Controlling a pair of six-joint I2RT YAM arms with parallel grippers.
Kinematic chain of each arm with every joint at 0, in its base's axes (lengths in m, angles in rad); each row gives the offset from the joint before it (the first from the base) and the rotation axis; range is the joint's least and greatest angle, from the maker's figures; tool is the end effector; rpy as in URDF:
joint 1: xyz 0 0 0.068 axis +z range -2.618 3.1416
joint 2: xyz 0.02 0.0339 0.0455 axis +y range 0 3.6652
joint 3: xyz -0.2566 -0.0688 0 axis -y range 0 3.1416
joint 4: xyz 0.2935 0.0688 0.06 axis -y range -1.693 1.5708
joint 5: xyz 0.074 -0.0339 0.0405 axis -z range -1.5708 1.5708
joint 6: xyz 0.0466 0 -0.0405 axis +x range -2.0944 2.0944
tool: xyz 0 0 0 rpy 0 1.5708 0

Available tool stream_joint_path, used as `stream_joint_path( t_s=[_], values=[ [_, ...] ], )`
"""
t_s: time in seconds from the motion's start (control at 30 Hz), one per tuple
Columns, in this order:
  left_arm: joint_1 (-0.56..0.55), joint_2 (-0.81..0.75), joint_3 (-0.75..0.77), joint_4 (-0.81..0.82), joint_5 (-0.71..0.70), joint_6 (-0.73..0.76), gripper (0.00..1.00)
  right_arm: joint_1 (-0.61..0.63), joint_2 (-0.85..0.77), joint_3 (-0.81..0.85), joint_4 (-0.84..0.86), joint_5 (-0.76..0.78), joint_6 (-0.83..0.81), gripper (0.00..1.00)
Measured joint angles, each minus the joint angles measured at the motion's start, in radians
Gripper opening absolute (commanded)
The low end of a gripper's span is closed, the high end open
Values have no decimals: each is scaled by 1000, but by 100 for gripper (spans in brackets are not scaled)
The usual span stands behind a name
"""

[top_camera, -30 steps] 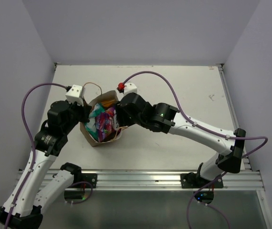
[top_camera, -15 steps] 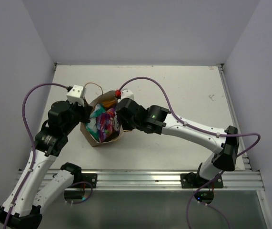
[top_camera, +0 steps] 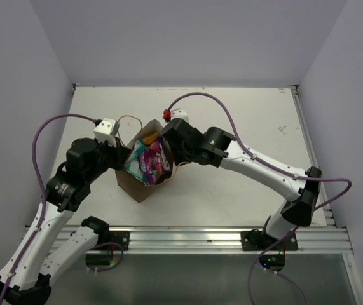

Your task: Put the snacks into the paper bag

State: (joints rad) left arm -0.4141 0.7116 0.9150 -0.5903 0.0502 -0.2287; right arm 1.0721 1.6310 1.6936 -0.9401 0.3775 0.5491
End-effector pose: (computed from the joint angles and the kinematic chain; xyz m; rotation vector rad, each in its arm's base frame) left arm 0.1937 -0.0877 0.3536 0.2173 1.9751 -0.4693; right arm 0.2062 0.3427 0.3576 -0.4574 2.3454 0.3103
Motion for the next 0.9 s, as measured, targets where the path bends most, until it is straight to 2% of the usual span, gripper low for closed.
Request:
stream_joint_path(
  t_s=[0.3,0.9],
  values=[
    [-9,2,4,-103,79,-87,0,-99,46,154,-134,-11,-66,0],
    [-10,51,-3,-49,194,-203,0,-195,132,240,-159,-35,-184,0]
  ],
)
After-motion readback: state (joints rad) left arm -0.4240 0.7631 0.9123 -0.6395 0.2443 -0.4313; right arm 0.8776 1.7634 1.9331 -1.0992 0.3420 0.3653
